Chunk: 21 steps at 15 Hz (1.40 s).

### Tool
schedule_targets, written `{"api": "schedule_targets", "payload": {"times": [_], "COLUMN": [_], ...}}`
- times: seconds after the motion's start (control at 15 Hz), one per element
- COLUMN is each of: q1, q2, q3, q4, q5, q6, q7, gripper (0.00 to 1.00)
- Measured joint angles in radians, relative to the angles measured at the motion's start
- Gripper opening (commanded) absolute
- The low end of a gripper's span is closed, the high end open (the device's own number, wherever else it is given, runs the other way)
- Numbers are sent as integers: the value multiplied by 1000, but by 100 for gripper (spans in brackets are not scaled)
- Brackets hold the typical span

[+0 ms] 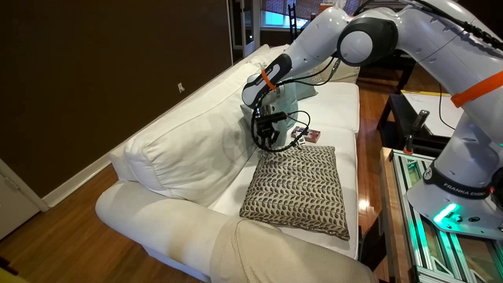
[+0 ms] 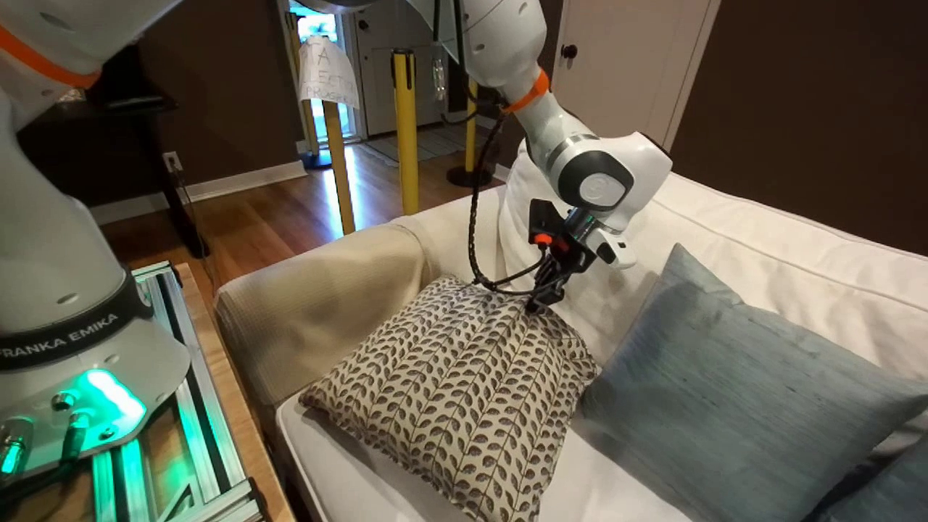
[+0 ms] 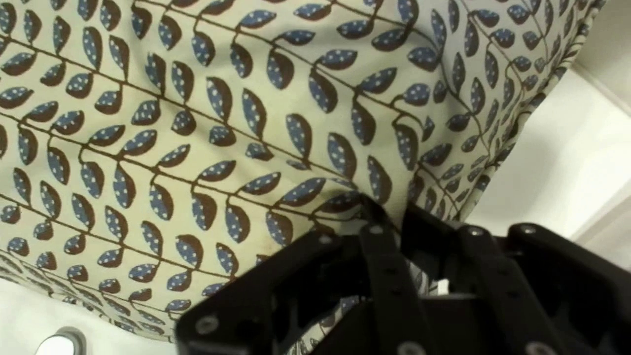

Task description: Lean all the pillows against the sofa

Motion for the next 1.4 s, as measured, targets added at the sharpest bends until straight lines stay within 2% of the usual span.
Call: {"api": "schedule_targets", "payload": {"times": [0.33, 0.8, 1.07, 1.4], "q1": [55, 67, 56, 24], "q2": [-140, -298, -360, -414], "q3": [3, 3, 11, 34], "q4": [-175, -340, -379, -413], "q5": [0, 8, 77, 219], "q6": [104, 204, 222, 246], "q7": [-12, -12, -16, -48], "gripper": [2, 2, 2, 2]}}
